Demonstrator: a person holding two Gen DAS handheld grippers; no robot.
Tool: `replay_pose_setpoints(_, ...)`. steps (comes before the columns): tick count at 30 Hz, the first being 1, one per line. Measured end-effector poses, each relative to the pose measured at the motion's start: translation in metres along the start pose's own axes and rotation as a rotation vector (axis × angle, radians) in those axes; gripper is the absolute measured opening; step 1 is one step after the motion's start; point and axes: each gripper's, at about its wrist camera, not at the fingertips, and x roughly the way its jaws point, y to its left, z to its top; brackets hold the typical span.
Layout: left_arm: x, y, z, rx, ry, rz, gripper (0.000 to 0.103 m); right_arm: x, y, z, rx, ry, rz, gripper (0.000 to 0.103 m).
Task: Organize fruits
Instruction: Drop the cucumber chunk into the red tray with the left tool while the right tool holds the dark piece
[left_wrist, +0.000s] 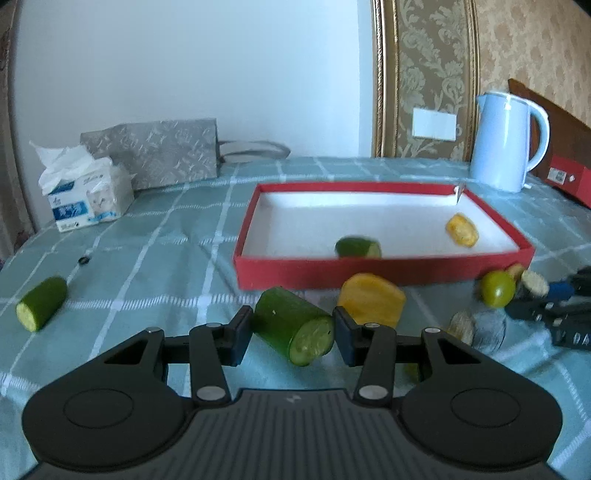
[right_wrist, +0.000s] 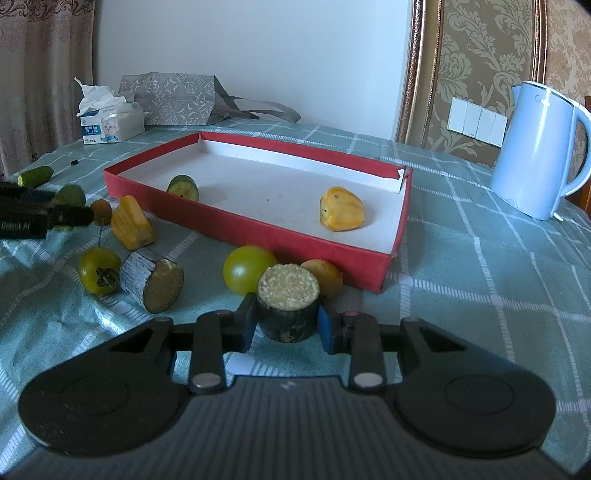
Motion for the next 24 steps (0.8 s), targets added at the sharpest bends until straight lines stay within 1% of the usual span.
replay_pose_setpoints(2, 0.001, -0.001, 0.010, -0.001, -0.010, -0.010, 0.046, 0.000, 0.001, 0.000, 0.000, 0.000, 0.000, 0.031)
replay_pose_setpoints(4, 0.005, -0.003, 0.021, 0.003, -0.024, -0.004, 0.046, 0.000, 0.001, 0.000, 0.001, -0.001, 0.000, 0.031)
replay_pose_setpoints(7, 0.017, -0.004, 0.037, 0.004, -0.033, -0.001, 0.046, 0.000, 0.001, 0.000, -0.001, -0.002, -0.002, 0.031)
replay_pose_setpoints(10, 0.039, -0.002, 0.053, -0.024, -0.010, -0.002, 0.046, 0.000, 0.001, 0.000, -0.002, -0.002, -0.003, 0.031)
replay_pose_setpoints(15, 0.078, 0.005, 0.070, -0.070, 0.047, 0.001, 0.046, 0.001, 0.001, 0.000, -0.002, -0.002, -0.002, 0.032)
replay_pose_setpoints(17, 0.093, 0.008, 0.073, -0.087, 0.079, -0.007, 0.046, 0.001, 0.000, 0.000, 0.001, -0.002, 0.000, 0.032)
replay_pose_setpoints(19, 0.105, 0.009, 0.074, -0.093, 0.093, 0.002, 0.046, 0.000, 0.000, 0.000, 0.004, -0.002, 0.002, 0.032)
replay_pose_setpoints(23, 0.119, 0.009, 0.072, -0.089, 0.110, 0.027, 0.047, 0.000, 0.001, 0.000, 0.004, -0.002, 0.002, 0.032)
replay_pose_setpoints(24, 0.120, 0.009, 0.071, -0.089, 0.105, 0.032, 0.048, 0.000, 0.001, 0.000, 0.004, -0.002, 0.002, 0.032)
